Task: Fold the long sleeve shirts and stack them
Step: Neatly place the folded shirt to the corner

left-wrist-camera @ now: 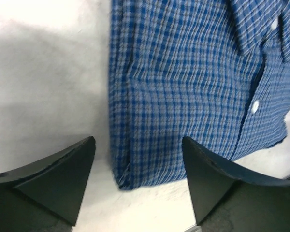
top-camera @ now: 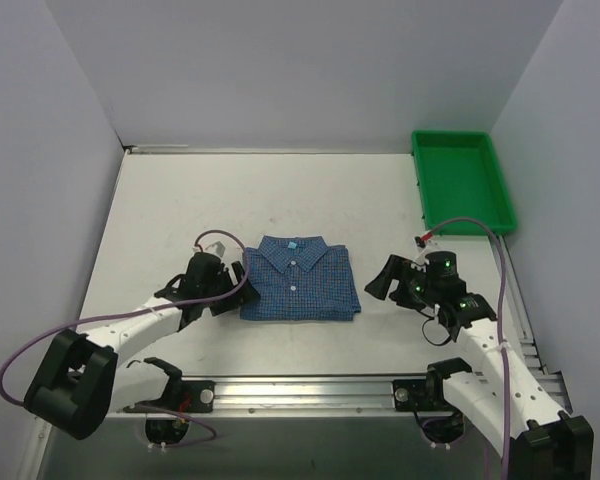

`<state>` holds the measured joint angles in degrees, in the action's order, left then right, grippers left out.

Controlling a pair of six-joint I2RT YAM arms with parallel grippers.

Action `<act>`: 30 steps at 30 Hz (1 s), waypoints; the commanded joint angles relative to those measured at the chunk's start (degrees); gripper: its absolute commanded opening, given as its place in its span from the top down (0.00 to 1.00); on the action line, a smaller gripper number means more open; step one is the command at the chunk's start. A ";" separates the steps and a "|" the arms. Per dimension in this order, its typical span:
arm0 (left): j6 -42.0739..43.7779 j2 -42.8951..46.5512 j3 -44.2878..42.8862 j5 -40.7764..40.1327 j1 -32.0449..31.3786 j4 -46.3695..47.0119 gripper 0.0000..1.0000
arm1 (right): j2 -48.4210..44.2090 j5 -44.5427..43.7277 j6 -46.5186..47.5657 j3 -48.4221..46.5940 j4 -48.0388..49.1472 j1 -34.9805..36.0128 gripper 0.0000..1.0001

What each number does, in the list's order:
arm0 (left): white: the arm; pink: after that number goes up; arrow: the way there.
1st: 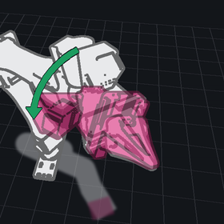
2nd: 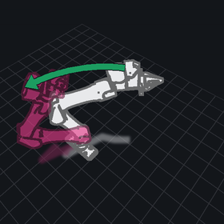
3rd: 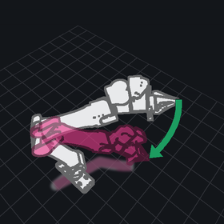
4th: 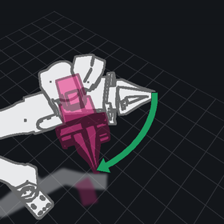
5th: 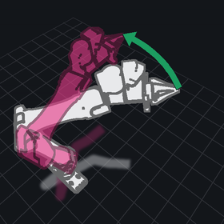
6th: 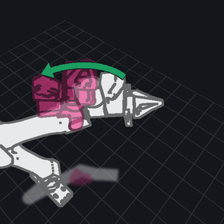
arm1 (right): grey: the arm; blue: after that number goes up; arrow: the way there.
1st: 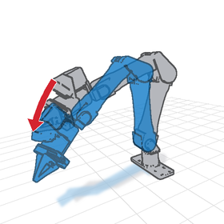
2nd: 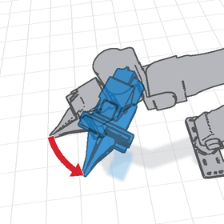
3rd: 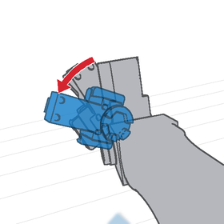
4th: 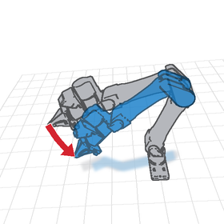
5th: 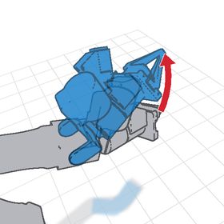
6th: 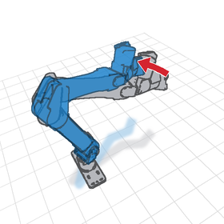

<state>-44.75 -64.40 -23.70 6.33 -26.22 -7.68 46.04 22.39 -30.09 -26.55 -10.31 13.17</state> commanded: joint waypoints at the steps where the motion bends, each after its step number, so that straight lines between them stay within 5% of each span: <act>1: 0.46 -6.86 -1.78 2.19 -0.15 6.88 0.20 | -1.83 0.90 0.38 -1.23 -2.08 0.28 0.26; 8: -0.42 -18.91 -6.08 4.66 -9.45 14.18 0.72 | -2.10 -0.77 2.14 -5.44 -6.21 0.89 0.26; 10: -2.26 -22.77 -7.84 5.10 -14.27 17.42 0.81 | -1.31 -2.25 2.57 -7.02 -6.39 2.03 0.26; 15: -5.17 -30.16 -12.59 4.05 -23.51 20.95 0.82 | 3.34 -8.05 3.45 -12.02 -7.01 9.56 0.27; 18: -7.62 -30.44 -13.48 3.52 -25.81 21.39 0.71 | 8.27 -11.93 4.24 -14.50 -6.92 13.11 0.28; 22: -10.00 -22.89 -9.00 0.45 -24.59 19.65 0.35 | 17.21 -14.03 5.91 -19.75 -7.18 17.83 0.30; 23: -10.18 -18.78 -8.12 -0.60 -23.28 17.98 0.16 | 18.46 -16.39 6.44 -20.73 -7.53 18.90 0.30; 24: -10.35 -16.74 -8.03 -0.79 -22.22 13.27 0.09 | 19.95 -17.46 6.62 -21.96 -7.71 20.30 0.30; 30: -4.67 -0.83 -7.76 1.40 -8.19 -5.36 0.03 | 32.86 -24.76 4.08 -31.19 -8.59 29.45 0.30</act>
<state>-53.43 -71.70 -31.20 8.03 -41.67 0.19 74.67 4.08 -25.26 -52.95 -17.54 39.57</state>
